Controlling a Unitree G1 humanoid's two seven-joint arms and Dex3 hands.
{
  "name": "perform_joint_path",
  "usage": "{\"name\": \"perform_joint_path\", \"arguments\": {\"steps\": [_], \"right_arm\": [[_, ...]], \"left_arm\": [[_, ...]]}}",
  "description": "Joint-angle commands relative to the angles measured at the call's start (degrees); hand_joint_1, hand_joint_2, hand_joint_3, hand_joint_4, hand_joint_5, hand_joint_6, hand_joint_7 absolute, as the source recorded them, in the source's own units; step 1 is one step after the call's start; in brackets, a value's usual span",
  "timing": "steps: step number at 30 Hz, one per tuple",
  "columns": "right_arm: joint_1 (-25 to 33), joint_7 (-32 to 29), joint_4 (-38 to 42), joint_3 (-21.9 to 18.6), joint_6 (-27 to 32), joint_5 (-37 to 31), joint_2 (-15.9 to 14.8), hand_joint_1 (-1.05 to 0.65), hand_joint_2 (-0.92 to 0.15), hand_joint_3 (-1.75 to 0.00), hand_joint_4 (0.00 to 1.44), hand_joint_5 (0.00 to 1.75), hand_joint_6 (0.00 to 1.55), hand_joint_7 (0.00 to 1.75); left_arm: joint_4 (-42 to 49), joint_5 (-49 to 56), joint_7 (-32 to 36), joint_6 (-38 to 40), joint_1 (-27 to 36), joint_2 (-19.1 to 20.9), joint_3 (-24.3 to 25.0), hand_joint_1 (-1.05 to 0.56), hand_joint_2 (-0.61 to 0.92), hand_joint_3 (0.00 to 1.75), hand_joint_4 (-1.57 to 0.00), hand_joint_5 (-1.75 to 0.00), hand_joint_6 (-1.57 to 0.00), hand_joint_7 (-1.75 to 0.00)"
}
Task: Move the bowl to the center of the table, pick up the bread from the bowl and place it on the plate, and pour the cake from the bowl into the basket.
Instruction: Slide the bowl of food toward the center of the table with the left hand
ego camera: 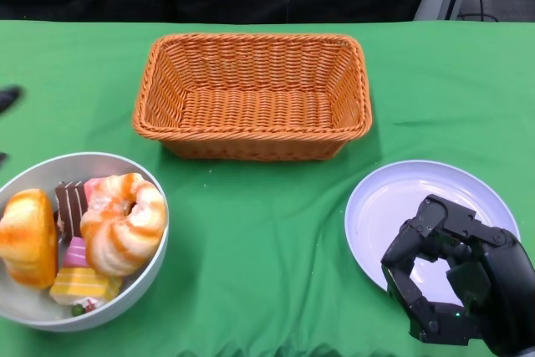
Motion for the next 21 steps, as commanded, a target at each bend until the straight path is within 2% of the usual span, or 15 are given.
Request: {"name": "perform_joint_path", "arguments": {"steps": [1,7,14,21], "right_arm": [[-0.3,-0.2,0.5,-0.6,-0.8,0.2,-0.5,-0.18,-0.44,-1.08,0.82,1.68,0.75,1.34],[-0.3,0.2,1.1,-0.6,-1.2,0.5,-0.7,-0.19,-0.44,-1.08,0.82,1.69,0.74,1.34],[-0.2,0.8,0.9,-0.4,-1.0,0.8,-0.7,-0.21,-0.45,-1.07,0.81,1.69,0.74,1.35],[-0.1,0.6,0.9,-0.5,-0.7,0.7,-0.6,-0.19,-0.43,-1.08,0.81,1.68,0.74,1.37]], "left_arm": [[4.8,2.4,2.0,-2.1,-1.7,2.3,2.1,-0.66,0.92,0.25,-0.60,-0.03,-0.58,0.00],[13.9,7.5,4.8,-2.7,-3.8,4.1,2.1,-0.69,0.92,0.33,-0.61,-0.02,-0.58,0.00],[26.5,12.0,7.0,-4.4,-7.0,5.9,0.9,-0.60,0.92,0.42,-0.50,0.00,-0.48,0.00],[38.7,16.4,10.7,-7.6,-10.3,7.3,-1.1,-0.63,0.92,0.51,-0.45,0.00,-0.45,0.00]]}}
